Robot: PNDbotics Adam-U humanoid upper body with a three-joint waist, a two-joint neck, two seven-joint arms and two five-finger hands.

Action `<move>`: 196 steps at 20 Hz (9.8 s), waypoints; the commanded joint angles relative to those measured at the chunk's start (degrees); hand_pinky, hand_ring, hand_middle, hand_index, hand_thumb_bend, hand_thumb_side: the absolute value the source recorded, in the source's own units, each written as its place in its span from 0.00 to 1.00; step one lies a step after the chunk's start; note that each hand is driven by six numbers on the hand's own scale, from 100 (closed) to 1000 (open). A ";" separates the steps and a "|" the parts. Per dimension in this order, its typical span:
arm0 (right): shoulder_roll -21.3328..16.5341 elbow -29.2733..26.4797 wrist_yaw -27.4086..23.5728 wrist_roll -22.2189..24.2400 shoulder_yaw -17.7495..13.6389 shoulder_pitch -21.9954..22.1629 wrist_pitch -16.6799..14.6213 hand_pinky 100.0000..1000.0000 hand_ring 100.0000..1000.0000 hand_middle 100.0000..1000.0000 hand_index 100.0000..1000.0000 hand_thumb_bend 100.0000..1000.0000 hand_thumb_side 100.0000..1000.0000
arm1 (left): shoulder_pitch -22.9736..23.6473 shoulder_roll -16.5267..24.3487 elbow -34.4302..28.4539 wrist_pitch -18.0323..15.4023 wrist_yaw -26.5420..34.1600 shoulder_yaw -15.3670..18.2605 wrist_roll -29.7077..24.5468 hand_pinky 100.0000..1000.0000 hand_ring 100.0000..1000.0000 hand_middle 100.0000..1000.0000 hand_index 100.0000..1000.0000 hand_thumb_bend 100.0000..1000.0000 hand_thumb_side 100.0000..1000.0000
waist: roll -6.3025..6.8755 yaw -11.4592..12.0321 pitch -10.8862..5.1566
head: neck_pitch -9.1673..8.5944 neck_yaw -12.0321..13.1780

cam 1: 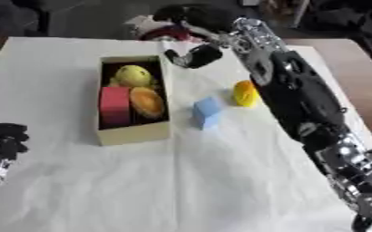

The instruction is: Pick up objects on the table and place them in the box.

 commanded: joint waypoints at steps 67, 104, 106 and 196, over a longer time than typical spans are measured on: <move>8.71 2.46 8.00 1.23 12.86 -4.19 -4.88 0.70 0.69 0.71 0.85 0.22 0.52 | -0.12 0.65 -0.55 -0.23 0.47 0.04 -0.37 0.76 0.57 0.59 0.75 0.00 0.60 | 1.69 -0.55 -2.17 | 0.75 -1.57; -7.11 -5.84 -14.22 31.22 11.00 9.27 -10.75 0.91 0.97 0.97 1.00 0.14 0.34 | 0.14 1.33 -0.36 -0.20 0.03 0.33 -0.06 0.76 0.57 0.59 0.75 0.00 0.61 | 0.77 -1.43 -2.16 | 0.75 -1.08; -6.28 -4.34 -11.94 30.47 11.41 8.73 -11.61 0.91 0.96 0.97 1.00 0.15 0.34 | 0.10 1.28 -0.38 -0.19 0.07 0.28 -0.11 0.76 0.57 0.59 0.75 0.00 0.61 | 0.85 -1.46 -2.18 | 0.75 -1.15; 13.28 -34.75 -54.71 -7.72 -7.47 43.58 16.05 0.71 0.53 0.60 0.89 0.00 0.57 | 3.33 -7.69 0.42 -1.43 1.68 2.41 4.43 0.76 0.57 0.58 0.73 0.00 0.67 | -0.10 -6.43 -1.55 | 0.75 9.28</move>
